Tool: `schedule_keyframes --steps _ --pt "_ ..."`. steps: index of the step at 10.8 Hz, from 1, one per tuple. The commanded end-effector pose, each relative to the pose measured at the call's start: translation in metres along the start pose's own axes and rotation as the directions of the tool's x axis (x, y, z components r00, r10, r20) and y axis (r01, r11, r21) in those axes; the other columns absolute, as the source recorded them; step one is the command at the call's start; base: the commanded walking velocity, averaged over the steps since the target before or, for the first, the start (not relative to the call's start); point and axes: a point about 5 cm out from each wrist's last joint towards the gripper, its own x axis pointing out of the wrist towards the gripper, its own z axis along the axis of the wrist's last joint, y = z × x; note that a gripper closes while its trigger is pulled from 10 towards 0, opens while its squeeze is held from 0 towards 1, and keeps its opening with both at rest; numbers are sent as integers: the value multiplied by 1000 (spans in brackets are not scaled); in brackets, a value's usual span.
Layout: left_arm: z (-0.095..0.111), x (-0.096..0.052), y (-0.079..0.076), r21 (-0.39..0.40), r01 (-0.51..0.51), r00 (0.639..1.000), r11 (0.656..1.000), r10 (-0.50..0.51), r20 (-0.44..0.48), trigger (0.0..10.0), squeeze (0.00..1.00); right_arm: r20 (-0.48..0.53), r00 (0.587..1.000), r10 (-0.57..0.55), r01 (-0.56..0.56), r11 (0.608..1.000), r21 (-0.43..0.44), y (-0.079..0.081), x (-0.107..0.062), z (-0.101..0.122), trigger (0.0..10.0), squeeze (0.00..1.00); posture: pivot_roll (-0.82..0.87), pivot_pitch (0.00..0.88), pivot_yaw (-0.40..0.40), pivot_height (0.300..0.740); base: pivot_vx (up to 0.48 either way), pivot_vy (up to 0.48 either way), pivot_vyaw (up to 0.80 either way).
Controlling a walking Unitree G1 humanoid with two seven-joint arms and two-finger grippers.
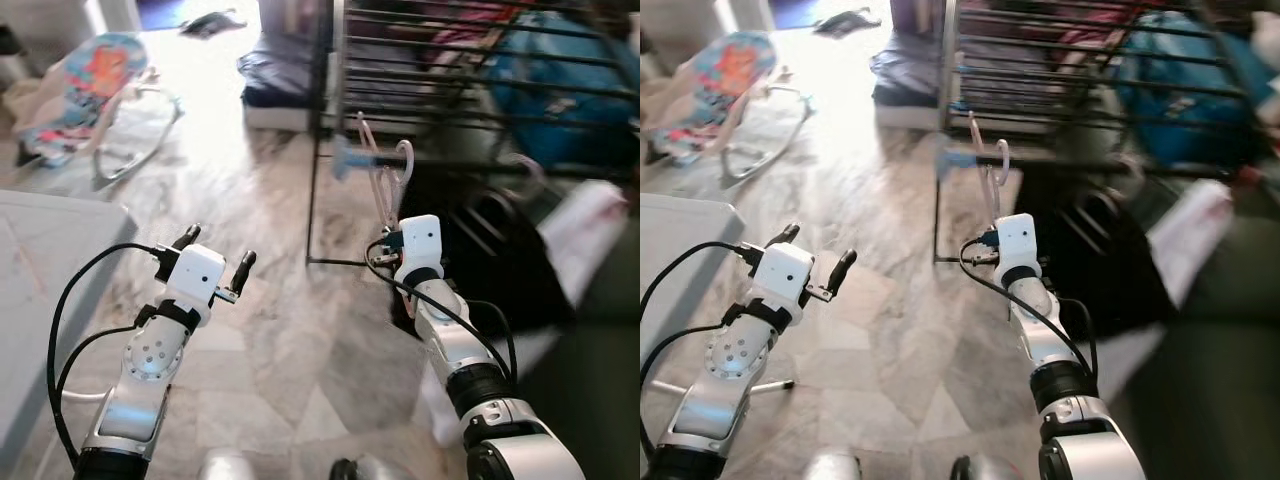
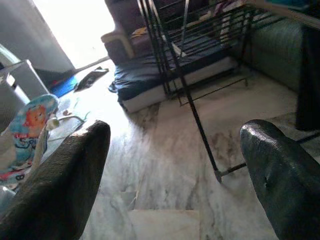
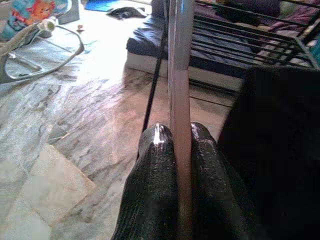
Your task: Hang hanger
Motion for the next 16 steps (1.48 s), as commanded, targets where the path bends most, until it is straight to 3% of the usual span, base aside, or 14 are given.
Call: schedule_keyframes --steps 1,3,11,14,16 --pt "0 1 0 -12 9 1000 1000 -9 1 10000 0 30 999 8 -8 1000 -12 1 2 8 10000 0 28 67 -57 740 364 315 0" --pt "0 1 -1 -8 11 1000 1000 -11 4 10000 0 31 999 11 -10 1000 -14 3 2 8 10000 0 28 67 -56 740 364 311 0" --pt "1 1 -7 -11 35 999 999 -35 11 10000 0 38 998 -54 55 998 -26 6 -2 6 10000 0 30 73 -57 740 0 0 0" --pt "1 0 -10 -18 49 999 999 -49 13 10000 0 -56 994 -97 99 995 31 2 4 -1 10000 0 33 73 -59 740 0 0 0" --pt "2 1 -12 -21 60 998 998 -59 14 10000 0 -116 977 -180 187 981 53 -7 14 2 10000 0 34 73 -59 740 0 0 0"
